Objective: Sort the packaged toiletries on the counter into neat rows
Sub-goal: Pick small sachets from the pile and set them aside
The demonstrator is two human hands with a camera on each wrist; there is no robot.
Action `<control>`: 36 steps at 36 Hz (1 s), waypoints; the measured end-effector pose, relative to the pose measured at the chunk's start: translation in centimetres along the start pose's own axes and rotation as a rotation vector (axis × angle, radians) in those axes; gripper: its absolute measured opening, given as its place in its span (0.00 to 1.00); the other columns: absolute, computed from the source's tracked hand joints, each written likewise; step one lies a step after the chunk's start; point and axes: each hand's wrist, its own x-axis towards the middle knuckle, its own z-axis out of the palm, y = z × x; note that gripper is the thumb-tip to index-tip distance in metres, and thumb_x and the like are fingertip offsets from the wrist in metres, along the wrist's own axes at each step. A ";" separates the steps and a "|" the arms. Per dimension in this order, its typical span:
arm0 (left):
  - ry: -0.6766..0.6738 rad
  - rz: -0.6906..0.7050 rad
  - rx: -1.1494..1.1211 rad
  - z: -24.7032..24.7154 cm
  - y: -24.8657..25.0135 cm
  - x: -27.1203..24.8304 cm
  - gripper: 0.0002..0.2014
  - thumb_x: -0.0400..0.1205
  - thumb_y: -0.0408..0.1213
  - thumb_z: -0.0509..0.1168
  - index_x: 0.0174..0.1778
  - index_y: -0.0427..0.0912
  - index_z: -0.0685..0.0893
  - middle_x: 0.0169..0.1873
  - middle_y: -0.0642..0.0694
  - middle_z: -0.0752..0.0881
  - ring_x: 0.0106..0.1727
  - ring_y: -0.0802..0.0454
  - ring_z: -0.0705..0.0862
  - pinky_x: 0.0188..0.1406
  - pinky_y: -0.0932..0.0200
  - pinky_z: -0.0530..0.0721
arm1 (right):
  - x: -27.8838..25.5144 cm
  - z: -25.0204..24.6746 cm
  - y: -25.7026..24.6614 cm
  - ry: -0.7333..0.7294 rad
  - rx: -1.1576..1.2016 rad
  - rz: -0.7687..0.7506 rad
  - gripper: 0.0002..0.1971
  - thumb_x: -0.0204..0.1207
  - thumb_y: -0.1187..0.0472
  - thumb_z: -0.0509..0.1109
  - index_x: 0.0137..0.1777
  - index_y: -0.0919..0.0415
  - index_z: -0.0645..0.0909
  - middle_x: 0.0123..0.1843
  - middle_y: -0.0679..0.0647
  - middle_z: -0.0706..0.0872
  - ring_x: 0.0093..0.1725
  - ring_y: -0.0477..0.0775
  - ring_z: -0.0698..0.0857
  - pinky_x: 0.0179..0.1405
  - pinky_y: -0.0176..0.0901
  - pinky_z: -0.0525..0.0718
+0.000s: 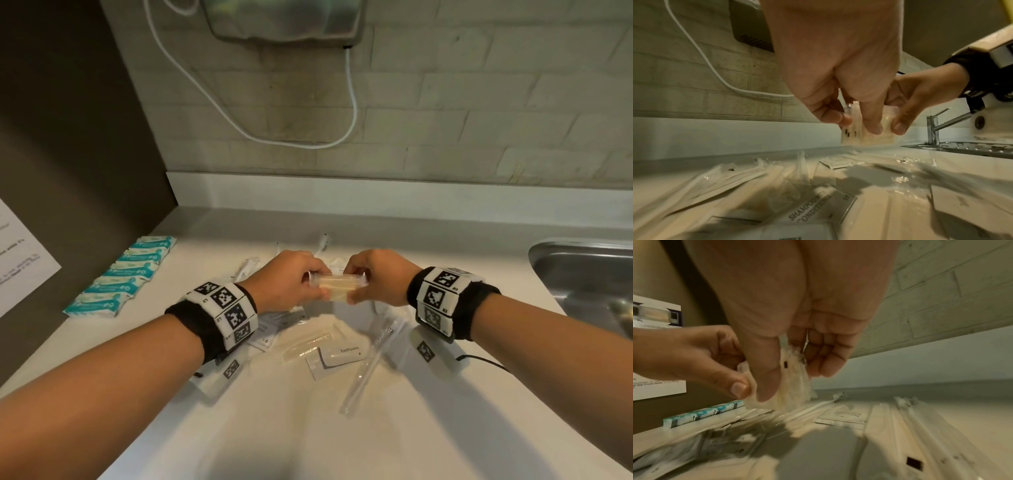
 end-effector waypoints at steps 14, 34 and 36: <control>-0.099 -0.069 -0.256 -0.1 -0.3 -1.1 0.21 0.77 0.43 0.75 0.67 0.54 0.85 0.55 0.58 0.83 0.44 0.65 0.84 0.40 0.71 0.80 | -1.3 1.2 0.3 -0.091 0.312 0.105 0.17 0.69 0.59 0.80 0.56 0.61 0.81 0.49 0.61 0.89 0.34 0.53 0.82 0.38 0.50 0.85; -0.026 -0.198 -0.514 0.6 -1.0 -0.5 0.22 0.80 0.34 0.73 0.69 0.56 0.83 0.60 0.46 0.86 0.43 0.52 0.92 0.35 0.59 0.90 | 1.4 0.0 0.8 -0.072 0.497 0.130 0.07 0.82 0.62 0.67 0.55 0.61 0.84 0.44 0.53 0.88 0.37 0.45 0.87 0.41 0.32 0.88; -0.014 -0.198 -0.517 0.5 -0.9 -0.6 0.23 0.80 0.34 0.72 0.69 0.57 0.82 0.57 0.48 0.86 0.44 0.53 0.91 0.35 0.59 0.90 | 1.7 0.0 0.7 -0.054 0.458 0.116 0.05 0.81 0.63 0.68 0.54 0.59 0.83 0.46 0.54 0.87 0.36 0.46 0.87 0.41 0.33 0.89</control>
